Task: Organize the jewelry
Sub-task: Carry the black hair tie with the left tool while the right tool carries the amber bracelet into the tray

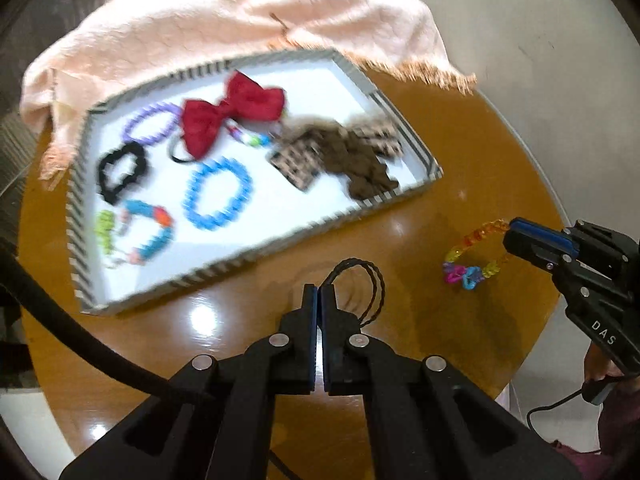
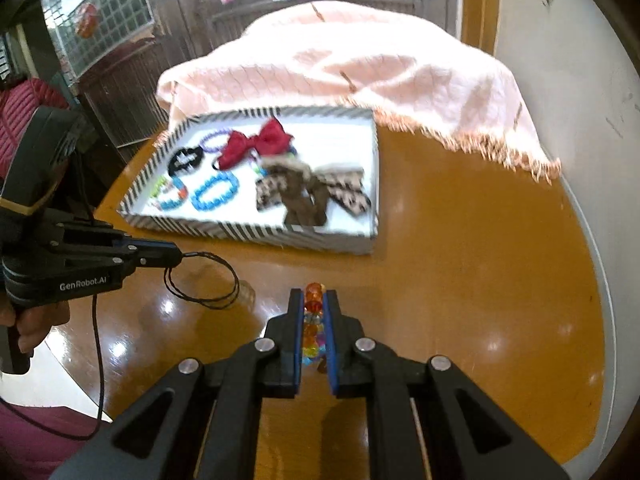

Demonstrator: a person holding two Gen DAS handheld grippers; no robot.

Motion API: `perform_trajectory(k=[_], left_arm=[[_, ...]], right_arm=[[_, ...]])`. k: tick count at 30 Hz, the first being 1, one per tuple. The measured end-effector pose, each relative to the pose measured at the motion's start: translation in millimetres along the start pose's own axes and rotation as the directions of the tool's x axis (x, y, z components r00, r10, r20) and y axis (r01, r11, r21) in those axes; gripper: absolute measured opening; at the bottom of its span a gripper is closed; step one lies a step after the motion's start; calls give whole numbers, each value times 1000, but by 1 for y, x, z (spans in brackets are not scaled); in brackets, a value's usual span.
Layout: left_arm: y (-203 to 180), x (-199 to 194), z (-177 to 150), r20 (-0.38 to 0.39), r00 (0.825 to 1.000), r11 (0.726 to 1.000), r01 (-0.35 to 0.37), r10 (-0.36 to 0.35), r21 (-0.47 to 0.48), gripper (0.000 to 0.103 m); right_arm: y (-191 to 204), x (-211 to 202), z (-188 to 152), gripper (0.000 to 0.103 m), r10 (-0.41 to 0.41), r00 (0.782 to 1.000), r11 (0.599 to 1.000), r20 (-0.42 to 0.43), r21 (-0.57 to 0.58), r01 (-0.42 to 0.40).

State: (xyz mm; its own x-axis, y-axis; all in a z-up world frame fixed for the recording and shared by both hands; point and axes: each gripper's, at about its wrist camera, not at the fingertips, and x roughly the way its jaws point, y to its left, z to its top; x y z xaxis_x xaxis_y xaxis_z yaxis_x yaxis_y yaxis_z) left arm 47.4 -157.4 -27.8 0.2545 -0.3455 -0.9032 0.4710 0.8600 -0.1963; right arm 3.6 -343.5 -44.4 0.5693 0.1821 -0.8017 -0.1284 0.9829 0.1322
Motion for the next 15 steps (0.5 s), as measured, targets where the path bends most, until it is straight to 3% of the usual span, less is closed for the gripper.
perform_trajectory(k=[6,15], left_arm=[[31,-25,18,65,997,998,-48,51,-48,0],[53,-34,38,97,988,990,-116,123,-79,0]], right_arm=[[9,-6,30,9,20,999,999,46,-27,-19],[17,6,70,9,15,997,998,76,-64,-10]])
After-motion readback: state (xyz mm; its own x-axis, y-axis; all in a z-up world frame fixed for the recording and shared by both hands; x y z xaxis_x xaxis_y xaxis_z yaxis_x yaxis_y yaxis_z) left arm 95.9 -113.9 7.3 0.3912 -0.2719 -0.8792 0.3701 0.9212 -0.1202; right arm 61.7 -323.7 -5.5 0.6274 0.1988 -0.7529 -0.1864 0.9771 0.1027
